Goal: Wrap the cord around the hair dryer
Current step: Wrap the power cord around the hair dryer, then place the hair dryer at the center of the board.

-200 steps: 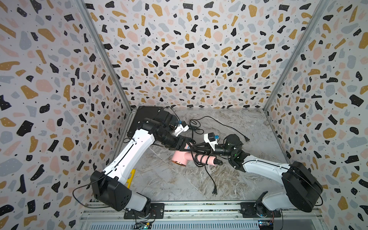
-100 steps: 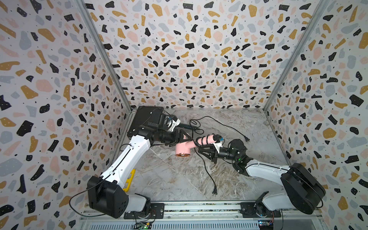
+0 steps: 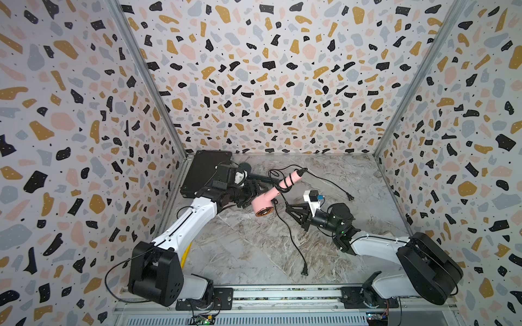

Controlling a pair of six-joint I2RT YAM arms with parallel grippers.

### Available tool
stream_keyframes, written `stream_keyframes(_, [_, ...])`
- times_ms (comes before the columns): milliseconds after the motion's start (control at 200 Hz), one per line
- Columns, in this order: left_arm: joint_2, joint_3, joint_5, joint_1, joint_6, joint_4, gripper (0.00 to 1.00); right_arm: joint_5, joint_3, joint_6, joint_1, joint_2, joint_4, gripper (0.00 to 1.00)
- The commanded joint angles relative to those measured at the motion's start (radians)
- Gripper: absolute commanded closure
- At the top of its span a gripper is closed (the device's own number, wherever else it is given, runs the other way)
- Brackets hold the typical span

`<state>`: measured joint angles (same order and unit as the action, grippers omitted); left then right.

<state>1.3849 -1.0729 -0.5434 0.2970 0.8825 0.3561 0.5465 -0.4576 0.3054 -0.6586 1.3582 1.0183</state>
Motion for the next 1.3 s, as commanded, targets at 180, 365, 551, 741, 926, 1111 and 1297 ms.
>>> stream_keyframes(180, [-0.02,-0.032,0.341,0.001,-0.052,-0.03,1.0,-0.103,-0.116,-0.217,-0.027,-0.177,-0.524,1.0])
stream_keyframes(365, [0.028,-0.144,0.529,0.083,-0.206,0.132,1.0,-0.185,-0.228,-0.239,-0.026,-0.176,-0.777,1.0])
stream_keyframes(551, [0.145,-0.298,0.701,0.182,-0.314,0.266,1.0,-0.242,-0.377,-0.195,0.008,-0.14,-1.084,1.0])
stream_keyframes(741, [0.333,-0.471,0.782,0.281,-0.348,0.35,1.0,-0.172,-0.461,-0.11,0.154,-0.1,-1.247,1.0])
stream_keyframes(926, [0.539,-0.668,0.784,0.346,-0.385,0.409,1.0,-0.219,-0.553,-0.132,0.252,-0.048,-1.386,1.0])
stream_keyframes(1111, [0.789,-0.971,0.761,0.395,-0.457,0.562,1.0,-0.251,-0.577,-0.071,0.361,-0.021,-1.44,1.0])
stream_keyframes(1297, [1.004,-1.282,0.681,0.404,-0.496,0.662,1.0,-0.183,-0.619,-0.044,0.455,0.08,-1.486,1.0])
